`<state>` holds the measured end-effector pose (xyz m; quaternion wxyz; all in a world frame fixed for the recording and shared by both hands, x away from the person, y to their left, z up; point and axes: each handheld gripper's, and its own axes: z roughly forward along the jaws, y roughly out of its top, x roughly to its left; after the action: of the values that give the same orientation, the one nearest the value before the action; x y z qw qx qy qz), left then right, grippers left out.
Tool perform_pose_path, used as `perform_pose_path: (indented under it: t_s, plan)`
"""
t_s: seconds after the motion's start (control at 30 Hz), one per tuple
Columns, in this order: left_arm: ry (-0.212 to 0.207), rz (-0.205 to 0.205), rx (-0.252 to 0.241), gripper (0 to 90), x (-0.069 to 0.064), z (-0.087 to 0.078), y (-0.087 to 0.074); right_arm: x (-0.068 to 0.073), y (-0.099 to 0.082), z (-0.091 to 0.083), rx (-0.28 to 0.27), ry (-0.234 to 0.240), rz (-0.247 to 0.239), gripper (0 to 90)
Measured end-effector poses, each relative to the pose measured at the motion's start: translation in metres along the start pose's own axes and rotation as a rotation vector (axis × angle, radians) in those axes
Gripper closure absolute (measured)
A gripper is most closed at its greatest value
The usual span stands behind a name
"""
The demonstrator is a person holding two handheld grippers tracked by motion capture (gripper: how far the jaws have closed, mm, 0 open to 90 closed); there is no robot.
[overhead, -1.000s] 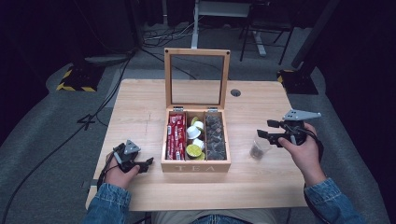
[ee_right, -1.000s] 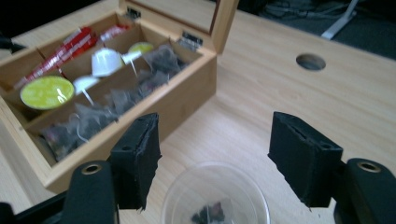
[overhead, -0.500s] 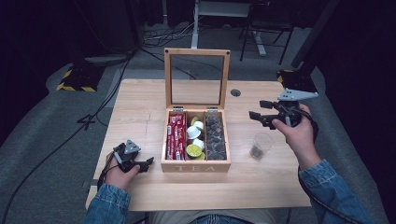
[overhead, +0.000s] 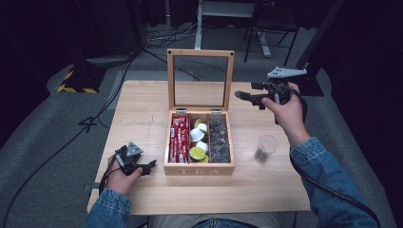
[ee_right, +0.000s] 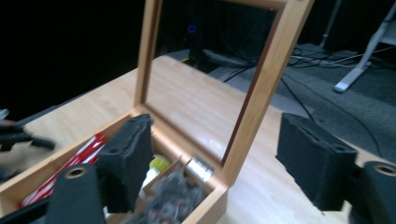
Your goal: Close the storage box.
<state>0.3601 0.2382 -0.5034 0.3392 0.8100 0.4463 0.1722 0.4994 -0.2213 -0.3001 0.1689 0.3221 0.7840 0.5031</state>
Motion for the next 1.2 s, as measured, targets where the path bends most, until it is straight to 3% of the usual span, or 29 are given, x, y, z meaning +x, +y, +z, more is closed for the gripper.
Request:
perform_pose_path:
  t_s: [0.13, 0.37, 0.6, 0.73, 0.9, 1.07, 1.2]
  plan:
    - [0.0, 0.001, 0.0, 25.4, 0.0, 0.0, 0.0, -0.008, 0.011, 0.014, -0.017, -0.022, 0.029, 26.5]
    - [-0.004, 0.003, -0.001, 25.3, 0.001, 0.0, 0.0, -0.022, 0.024, 0.035, 0.012, -0.053, -0.01, 30.5]
    - [-0.007, 0.008, 0.0, 25.3, 0.001, 0.001, 0.001, -0.034, 0.03, 0.055, 0.014, -0.068, 0.02, 35.8]
    - [-0.007, 0.007, 0.0, 25.2, 0.001, 0.001, 0.001, -0.042, 0.035, 0.066, 0.055, -0.11, 0.023, 40.1]
    - [-0.007, 0.007, 0.001, 25.2, 0.001, 0.0, 0.001, -0.051, 0.04, 0.078, 0.041, -0.114, 0.049, 41.6]
    - [-0.007, 0.007, 0.001, 25.3, 0.001, 0.0, 0.001, -0.055, 0.043, 0.091, 0.025, -0.084, 0.081, 41.8]
    - [-0.008, 0.007, 0.002, 25.3, 0.001, 0.0, 0.001, -0.056, 0.044, 0.101, 0.035, -0.078, 0.073, 43.9]
